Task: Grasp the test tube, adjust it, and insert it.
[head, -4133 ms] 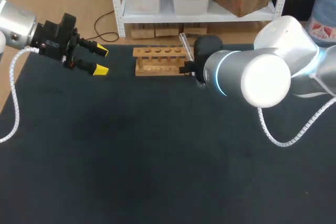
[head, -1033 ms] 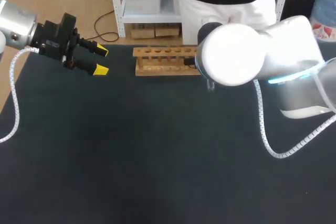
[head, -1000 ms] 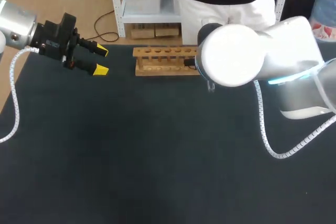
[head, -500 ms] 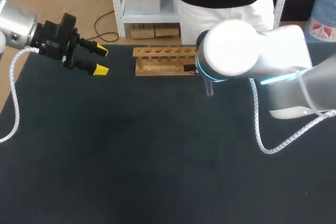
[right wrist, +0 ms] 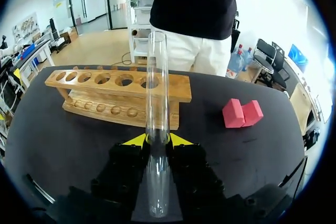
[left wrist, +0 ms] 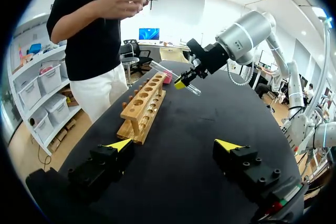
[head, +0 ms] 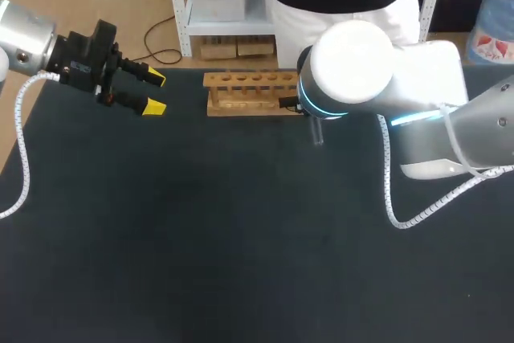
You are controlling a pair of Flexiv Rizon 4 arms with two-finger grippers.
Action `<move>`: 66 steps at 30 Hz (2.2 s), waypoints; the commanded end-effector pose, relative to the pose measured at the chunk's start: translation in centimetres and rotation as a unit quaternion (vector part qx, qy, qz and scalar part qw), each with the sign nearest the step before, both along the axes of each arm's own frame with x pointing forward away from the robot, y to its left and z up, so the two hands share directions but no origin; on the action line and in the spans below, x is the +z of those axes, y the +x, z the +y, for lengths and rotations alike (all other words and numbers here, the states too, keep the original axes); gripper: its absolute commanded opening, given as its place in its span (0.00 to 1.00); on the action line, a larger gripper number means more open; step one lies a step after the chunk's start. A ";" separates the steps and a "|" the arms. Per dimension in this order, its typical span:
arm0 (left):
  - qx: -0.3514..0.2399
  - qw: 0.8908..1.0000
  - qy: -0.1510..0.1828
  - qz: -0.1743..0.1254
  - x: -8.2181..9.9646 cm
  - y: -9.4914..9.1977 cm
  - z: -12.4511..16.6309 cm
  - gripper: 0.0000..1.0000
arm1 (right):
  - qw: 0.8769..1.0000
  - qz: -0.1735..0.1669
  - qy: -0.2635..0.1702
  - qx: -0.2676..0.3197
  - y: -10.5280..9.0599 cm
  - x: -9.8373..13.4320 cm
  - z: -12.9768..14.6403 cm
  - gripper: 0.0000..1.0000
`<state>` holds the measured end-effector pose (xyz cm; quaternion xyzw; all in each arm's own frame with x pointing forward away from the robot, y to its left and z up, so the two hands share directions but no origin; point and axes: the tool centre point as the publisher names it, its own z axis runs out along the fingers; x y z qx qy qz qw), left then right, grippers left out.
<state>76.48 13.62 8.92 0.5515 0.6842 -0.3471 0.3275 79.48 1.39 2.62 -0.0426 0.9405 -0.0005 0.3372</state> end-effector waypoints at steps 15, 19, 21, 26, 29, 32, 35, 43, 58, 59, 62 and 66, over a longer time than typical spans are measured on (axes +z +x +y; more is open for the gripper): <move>-0.001 1.000 0.000 0.000 -0.1 0.1 0.0 1.00 | 1.000 0.021 0.012 0.013 0.2 -0.5 -0.1 0.00; -0.001 1.000 0.000 0.000 -0.1 0.1 0.0 1.00 | 0.999 0.028 0.017 0.019 0.3 -0.5 -0.1 0.00; -0.001 1.000 0.000 0.000 -0.1 0.1 0.0 1.00 | 0.999 0.032 0.019 0.023 0.3 -0.6 -0.1 0.00; -0.001 1.000 0.000 0.000 -0.1 0.1 0.0 1.00 | 0.999 0.039 0.022 0.029 0.2 -0.8 0.0 0.00; -0.001 1.000 0.000 0.000 -0.1 0.1 0.0 1.00 | 0.998 0.041 0.023 0.032 0.2 -0.9 0.1 0.00; -0.001 1.000 0.000 0.000 -0.1 0.1 0.0 1.00 | 0.998 0.043 0.025 0.033 0.3 -0.9 0.2 0.00; -0.001 1.000 0.000 0.000 -0.1 0.1 0.0 1.00 | 0.998 0.043 0.026 0.034 0.3 -0.9 0.2 0.00; -0.001 1.000 0.000 0.000 -0.1 0.1 0.0 1.00 | 0.999 0.032 0.031 0.023 -0.3 -0.3 0.2 0.00; -0.001 1.000 0.000 0.000 -0.1 0.1 0.0 1.00 | 0.998 -0.039 0.028 -0.027 -2.4 3.4 -0.7 0.00; -0.001 1.000 0.000 0.000 -0.1 0.1 0.0 1.00 | 0.998 -0.044 0.028 -0.028 -2.5 3.7 -0.7 0.00; -0.001 1.000 0.000 0.000 -0.1 0.1 0.0 1.00 | 0.997 -0.061 0.029 -0.023 -2.9 4.7 -0.7 0.00; -0.001 1.000 0.000 0.000 -0.1 0.1 0.0 1.00 | 0.997 -0.074 0.030 -0.016 -3.2 5.7 -0.8 0.00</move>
